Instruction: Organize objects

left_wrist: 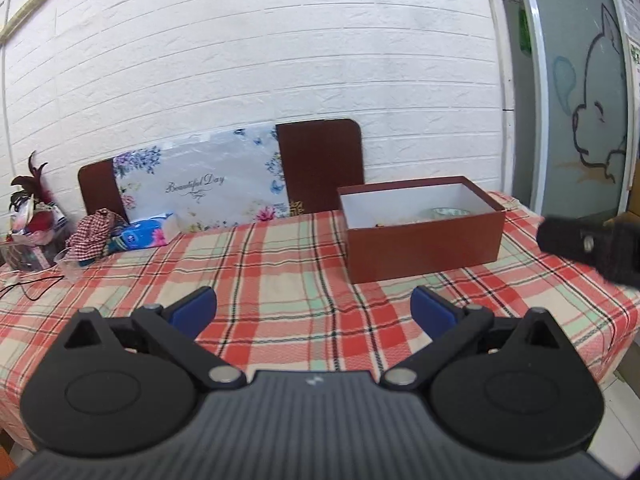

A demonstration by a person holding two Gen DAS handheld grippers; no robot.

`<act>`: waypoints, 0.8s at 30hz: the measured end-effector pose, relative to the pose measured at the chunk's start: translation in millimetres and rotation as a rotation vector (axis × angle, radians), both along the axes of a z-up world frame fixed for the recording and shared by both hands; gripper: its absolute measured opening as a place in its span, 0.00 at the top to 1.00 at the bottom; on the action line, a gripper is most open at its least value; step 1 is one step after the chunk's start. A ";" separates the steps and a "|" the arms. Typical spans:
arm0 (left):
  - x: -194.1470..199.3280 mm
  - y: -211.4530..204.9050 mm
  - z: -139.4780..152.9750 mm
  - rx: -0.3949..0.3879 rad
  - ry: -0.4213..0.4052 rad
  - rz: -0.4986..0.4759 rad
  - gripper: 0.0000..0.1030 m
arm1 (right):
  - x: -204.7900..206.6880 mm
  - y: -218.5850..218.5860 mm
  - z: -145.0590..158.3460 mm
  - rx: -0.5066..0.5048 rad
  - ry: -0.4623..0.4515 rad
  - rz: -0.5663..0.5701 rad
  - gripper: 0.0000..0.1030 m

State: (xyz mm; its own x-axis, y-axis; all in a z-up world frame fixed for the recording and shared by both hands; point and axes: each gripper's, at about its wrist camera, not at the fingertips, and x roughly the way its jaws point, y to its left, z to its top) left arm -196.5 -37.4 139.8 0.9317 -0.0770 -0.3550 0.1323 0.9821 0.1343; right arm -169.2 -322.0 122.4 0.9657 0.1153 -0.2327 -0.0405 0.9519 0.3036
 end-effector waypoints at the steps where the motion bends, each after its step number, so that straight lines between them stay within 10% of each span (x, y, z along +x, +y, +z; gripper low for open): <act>1: -1.8 2.4 0.4 0.003 -0.001 0.011 0.00 | -0.1 3.9 3.3 0.013 -0.006 0.004 0.01; 11: -5.3 9.5 -15.7 0.059 0.014 0.063 0.00 | 15.2 25.2 -34.4 0.072 0.186 0.014 0.01; 24: -5.6 9.9 -17.3 0.042 0.017 0.049 0.00 | -3.2 13.2 -27.0 0.034 0.047 -0.116 0.01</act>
